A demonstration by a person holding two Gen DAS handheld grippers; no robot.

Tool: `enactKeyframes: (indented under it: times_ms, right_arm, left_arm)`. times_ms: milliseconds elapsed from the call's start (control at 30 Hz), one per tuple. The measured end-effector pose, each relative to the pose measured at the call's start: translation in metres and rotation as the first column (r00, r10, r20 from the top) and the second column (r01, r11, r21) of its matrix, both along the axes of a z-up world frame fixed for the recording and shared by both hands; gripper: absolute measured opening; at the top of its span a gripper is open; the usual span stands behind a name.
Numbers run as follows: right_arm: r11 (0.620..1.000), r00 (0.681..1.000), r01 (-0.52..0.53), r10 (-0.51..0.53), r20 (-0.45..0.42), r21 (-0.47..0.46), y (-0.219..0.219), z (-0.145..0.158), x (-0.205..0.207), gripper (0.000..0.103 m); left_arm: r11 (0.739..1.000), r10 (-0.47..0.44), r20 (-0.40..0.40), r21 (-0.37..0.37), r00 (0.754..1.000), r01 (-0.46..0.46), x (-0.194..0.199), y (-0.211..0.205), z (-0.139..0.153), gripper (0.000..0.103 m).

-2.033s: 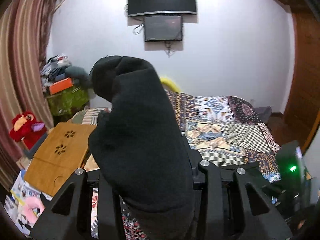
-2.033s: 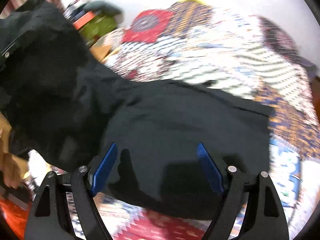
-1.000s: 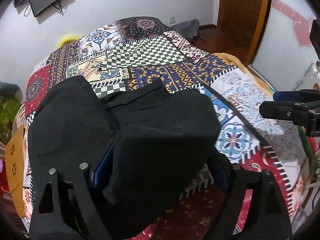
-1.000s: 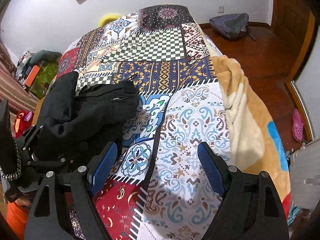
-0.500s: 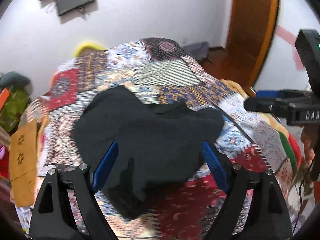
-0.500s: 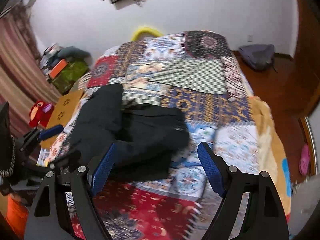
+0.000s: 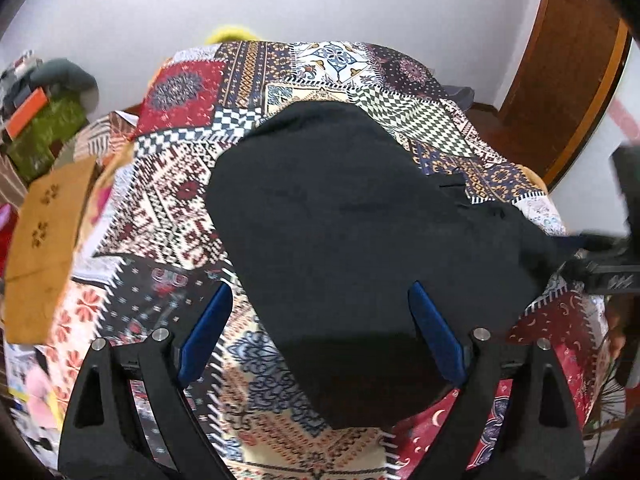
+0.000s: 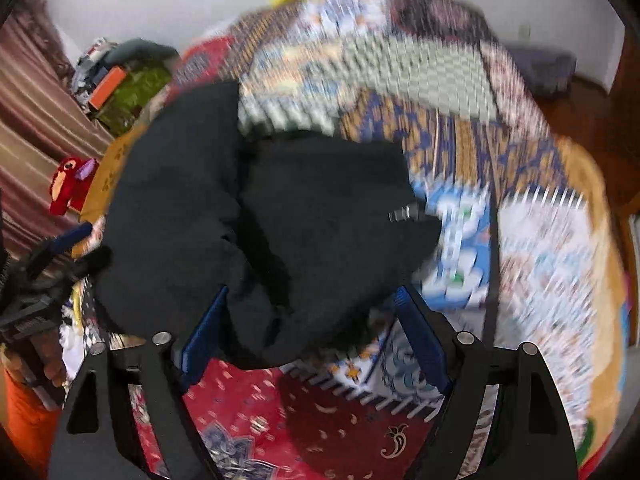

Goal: Fold large clothes

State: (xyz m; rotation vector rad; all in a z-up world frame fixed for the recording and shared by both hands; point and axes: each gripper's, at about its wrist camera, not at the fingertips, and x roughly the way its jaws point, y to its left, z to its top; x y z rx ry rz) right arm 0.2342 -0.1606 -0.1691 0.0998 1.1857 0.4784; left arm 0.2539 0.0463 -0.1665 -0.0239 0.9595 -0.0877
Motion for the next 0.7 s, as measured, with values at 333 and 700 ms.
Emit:
enactKeyframes:
  times_ms: [333,700]
  right_arm:
    - [1.000,1.000,0.006,-0.005,-0.017,0.027,-0.008,0.013,0.002,0.082]
    - [0.985,0.987,0.128,-0.115,-0.115,0.113,-0.037,-0.002,0.029,0.084]
  left_arm:
    - [0.998,0.039,-0.026,-0.042,0.999,-0.040,0.004,0.007,-0.002,0.094]
    - [0.959,0.088,-0.166,-0.254,0.982,-0.129,0.027,0.053,-0.017,0.094]
